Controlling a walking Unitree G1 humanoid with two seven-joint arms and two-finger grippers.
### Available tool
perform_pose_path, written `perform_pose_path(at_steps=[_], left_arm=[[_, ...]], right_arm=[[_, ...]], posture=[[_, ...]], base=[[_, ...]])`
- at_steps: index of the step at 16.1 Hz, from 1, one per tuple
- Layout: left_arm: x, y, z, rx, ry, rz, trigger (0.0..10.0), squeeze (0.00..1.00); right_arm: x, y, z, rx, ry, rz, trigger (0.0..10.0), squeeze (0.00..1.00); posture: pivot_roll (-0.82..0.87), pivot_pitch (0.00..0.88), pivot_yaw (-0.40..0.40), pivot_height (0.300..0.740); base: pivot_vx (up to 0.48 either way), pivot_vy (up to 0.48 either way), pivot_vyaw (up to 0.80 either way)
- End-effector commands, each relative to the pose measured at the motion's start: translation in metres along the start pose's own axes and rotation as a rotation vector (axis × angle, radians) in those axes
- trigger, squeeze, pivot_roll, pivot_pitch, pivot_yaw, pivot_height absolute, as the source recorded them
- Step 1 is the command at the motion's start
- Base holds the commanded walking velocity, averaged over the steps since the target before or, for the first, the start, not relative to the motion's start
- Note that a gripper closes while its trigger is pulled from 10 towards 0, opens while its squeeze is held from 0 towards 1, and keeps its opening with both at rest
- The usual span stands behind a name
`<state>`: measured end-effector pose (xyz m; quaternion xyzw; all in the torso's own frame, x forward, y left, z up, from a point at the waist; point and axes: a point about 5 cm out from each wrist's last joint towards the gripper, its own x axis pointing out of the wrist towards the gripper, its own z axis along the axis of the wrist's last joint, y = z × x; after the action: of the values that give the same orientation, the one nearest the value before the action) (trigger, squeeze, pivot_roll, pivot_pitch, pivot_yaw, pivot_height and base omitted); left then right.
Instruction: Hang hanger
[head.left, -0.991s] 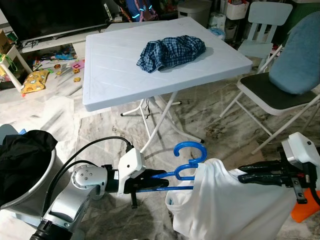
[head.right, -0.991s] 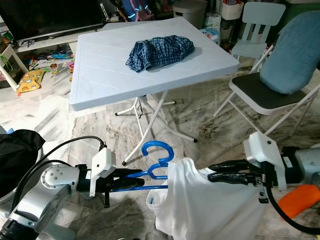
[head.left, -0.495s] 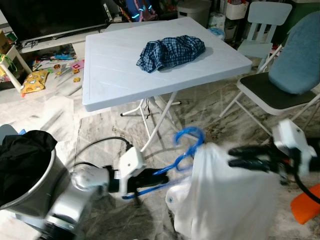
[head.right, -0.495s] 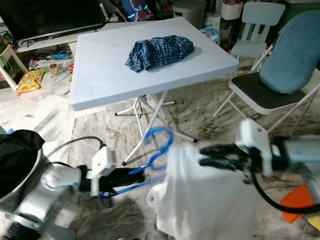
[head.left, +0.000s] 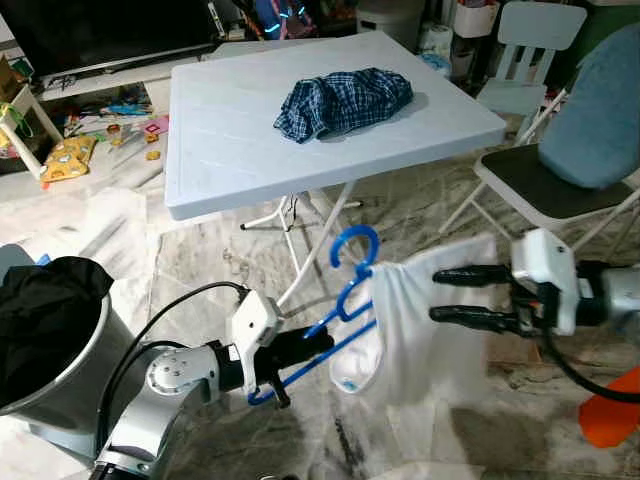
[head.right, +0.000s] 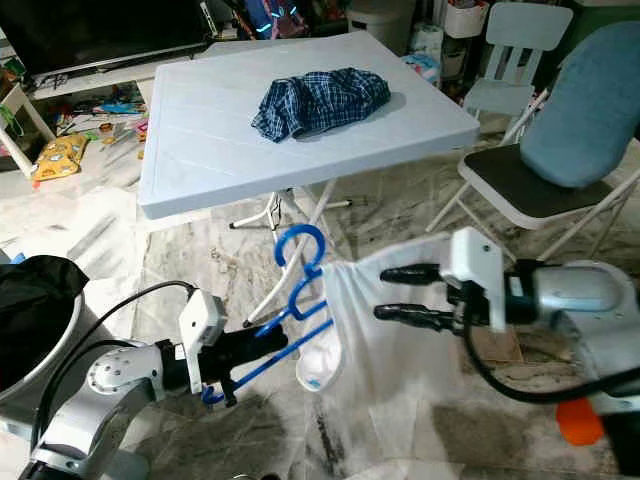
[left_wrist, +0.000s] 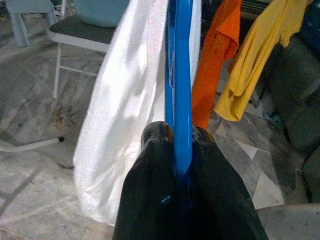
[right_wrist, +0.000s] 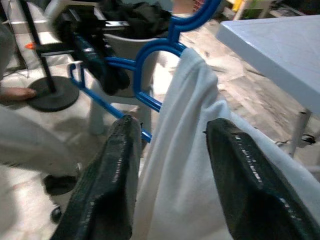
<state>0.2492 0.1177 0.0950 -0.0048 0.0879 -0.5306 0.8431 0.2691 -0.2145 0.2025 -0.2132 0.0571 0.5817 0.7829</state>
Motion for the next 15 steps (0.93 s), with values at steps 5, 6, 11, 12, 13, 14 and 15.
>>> perform_pose_path(at_steps=[5,6,11,12,13,14,15], left_arm=[[-0.001,0.003,0.015,0.015,-0.08,0.031,0.0,0.0],[0.0,0.003,0.016,0.015,-0.082,0.033,0.0,0.0],[0.002,0.005,0.018,0.018,-0.088,0.043,0.0,0.0],[0.003,0.006,0.019,0.018,-0.093,0.045,0.0,0.0],[0.005,0.006,0.02,0.019,-0.099,0.047,0.0,0.0],[0.006,0.006,0.021,0.02,-0.102,0.046,0.0,0.0],[0.006,0.006,0.021,0.019,-0.105,0.046,0.0,0.0]], right_arm=[[0.021,-0.01,-0.026,0.044,0.105,-0.252,10.0,1.0],[0.025,-0.008,-0.03,0.069,0.107,-0.276,10.0,1.0],[0.047,-0.002,-0.055,0.207,0.146,-0.465,10.0,1.0],[0.049,-0.003,-0.056,0.214,0.148,-0.495,10.0,1.0],[0.052,-0.003,-0.056,0.24,0.13,-0.51,10.0,1.0],[0.055,-0.005,-0.056,0.256,0.131,-0.549,0.0,1.0],[0.057,-0.004,-0.057,0.27,0.129,-0.556,0.0,1.0]], posture=[[-0.19,0.056,0.065,0.74],[-0.18,0.056,0.066,0.74],[-0.18,0.059,0.071,0.74],[-0.18,0.059,0.071,0.74],[-0.18,0.058,0.071,0.74],[-0.18,0.057,0.07,0.74],[-0.18,0.057,0.071,0.74]], base=[[0.0,0.0,0.0],[0.0,0.0,0.0],[0.0,0.0,0.0],[0.0,0.0,0.0],[0.0,0.0,0.0],[0.0,0.0,0.0],[0.0,0.0,0.0]])
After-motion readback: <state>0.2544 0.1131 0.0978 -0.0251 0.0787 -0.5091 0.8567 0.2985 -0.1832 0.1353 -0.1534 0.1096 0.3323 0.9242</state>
